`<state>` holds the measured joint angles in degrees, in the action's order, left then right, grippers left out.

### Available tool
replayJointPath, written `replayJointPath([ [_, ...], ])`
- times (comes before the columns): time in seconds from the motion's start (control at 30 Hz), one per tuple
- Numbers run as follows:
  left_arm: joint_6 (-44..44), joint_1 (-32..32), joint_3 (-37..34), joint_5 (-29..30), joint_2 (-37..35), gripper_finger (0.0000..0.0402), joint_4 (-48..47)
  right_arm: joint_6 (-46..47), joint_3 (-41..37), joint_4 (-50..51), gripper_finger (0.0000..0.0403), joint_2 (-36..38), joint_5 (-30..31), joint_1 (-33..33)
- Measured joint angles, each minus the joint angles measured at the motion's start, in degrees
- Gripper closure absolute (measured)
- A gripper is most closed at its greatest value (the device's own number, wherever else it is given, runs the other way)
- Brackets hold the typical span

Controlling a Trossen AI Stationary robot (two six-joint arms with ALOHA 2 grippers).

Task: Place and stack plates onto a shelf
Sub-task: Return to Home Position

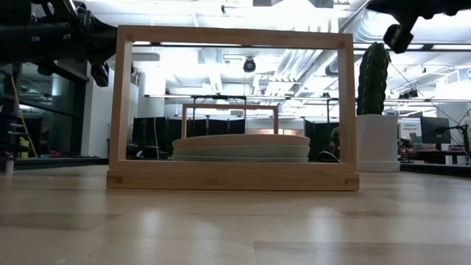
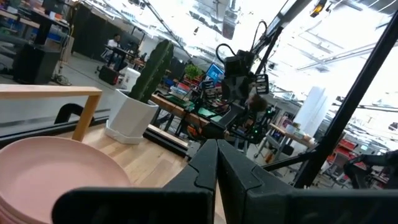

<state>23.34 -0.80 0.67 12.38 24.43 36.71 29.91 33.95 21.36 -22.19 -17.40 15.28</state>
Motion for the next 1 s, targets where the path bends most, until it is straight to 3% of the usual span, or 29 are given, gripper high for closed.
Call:
replayJointPath([
  [0.13, 0.0, 0.0, 0.0, 0.0, 0.0, 0.0401, 0.0, -0.9, -7.9, -13.3, 0.0403, 4.2, 0.1, -4.3],
  [0.23, 0.2, 0.0, 0.0, 0.0, 0.0, 0.0401, 0.0, -1.1, -12.7, -17.6, 0.0403, 6.8, 0.7, -7.9],
  [0.57, 0.1, 0.0, 0.0, 0.0, 0.0, 0.0401, 0.0, -9.4, -14.3, -9.7, 0.0403, 16.3, 10.8, -17.5],
  [0.7, 0.0, 0.0, 0.0, 0.0, 0.0, 0.0401, 0.0, -11.7, -14.4, -9.7, 0.0403, 17.7, 11.9, -19.5],
  [1.0, 0.1, 0.0, 0.1, 0.0, 0.0, 0.0401, 0.0, -12.0, -29.4, -31.7, 0.0403, 17.8, 12.7, -21.3],
])
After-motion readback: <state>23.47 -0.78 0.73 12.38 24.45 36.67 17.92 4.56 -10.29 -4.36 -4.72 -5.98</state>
